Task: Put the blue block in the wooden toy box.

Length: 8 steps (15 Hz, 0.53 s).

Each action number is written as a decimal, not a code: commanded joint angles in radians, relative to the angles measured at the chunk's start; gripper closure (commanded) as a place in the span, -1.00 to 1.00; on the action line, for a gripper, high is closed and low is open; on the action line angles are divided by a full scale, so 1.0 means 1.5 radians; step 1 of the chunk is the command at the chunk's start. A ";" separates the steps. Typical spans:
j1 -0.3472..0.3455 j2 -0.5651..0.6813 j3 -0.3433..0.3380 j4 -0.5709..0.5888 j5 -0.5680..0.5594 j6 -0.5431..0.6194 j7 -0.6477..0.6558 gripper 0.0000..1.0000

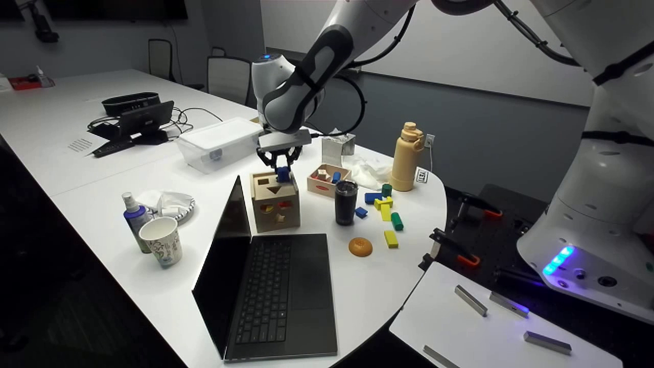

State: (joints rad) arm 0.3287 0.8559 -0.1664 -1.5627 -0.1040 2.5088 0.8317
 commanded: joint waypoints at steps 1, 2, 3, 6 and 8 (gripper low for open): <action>0.008 0.028 -0.010 0.037 -0.012 0.006 0.019 0.69; 0.007 0.031 -0.010 0.043 -0.011 0.005 0.018 0.69; 0.008 0.034 -0.011 0.049 -0.012 0.005 0.018 0.69; 0.009 0.043 -0.012 0.062 -0.011 0.002 0.017 0.69; 0.008 0.049 -0.013 0.066 -0.011 0.002 0.017 0.69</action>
State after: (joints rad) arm 0.3286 0.9066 -0.1704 -1.4971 -0.1048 2.5095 0.8317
